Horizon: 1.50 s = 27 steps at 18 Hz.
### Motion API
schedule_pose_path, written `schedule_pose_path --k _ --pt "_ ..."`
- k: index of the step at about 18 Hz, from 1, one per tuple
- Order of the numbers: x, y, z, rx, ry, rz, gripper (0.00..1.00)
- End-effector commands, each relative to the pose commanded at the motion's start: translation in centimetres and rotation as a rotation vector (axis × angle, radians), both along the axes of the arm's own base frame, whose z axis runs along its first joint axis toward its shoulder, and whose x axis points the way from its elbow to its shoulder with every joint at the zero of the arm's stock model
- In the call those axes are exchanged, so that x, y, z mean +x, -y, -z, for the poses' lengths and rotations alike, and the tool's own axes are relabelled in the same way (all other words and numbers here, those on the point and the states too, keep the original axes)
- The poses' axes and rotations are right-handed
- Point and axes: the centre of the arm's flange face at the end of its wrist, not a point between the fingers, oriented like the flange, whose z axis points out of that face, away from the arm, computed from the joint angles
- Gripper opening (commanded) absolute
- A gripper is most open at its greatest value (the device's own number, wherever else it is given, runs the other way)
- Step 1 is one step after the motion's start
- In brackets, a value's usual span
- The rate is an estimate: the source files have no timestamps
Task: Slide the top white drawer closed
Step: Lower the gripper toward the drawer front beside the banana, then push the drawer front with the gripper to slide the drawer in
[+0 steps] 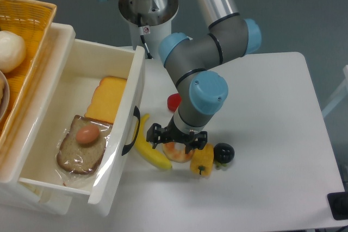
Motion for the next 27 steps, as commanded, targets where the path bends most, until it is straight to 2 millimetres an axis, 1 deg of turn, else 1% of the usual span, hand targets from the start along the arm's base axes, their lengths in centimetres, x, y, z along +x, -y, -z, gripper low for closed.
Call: schedule_pose_path --k 6,11,13,15,20,25,27 --pt "0.7 -0.5 -0.1 0.006 0.001 0.013 1.00" --pt "1.3 -1.0 -1.0 0.036 0.009 0.020 1.00" --pt "2.2 -1.5 -1.1 0.035 0.007 0.039 1.00" --pt "2.4 -1.7 -1.1 0.038 0.007 0.045 1.00" --pt "4.0 -2.7 -2.1 0.052 -0.005 0.075 1.00" --pt "5.1 -3.3 -2.2 0.056 -0.007 0.095 1.00" --pt "6.2 -3.9 -2.3 0.057 -0.007 0.112 1.00"
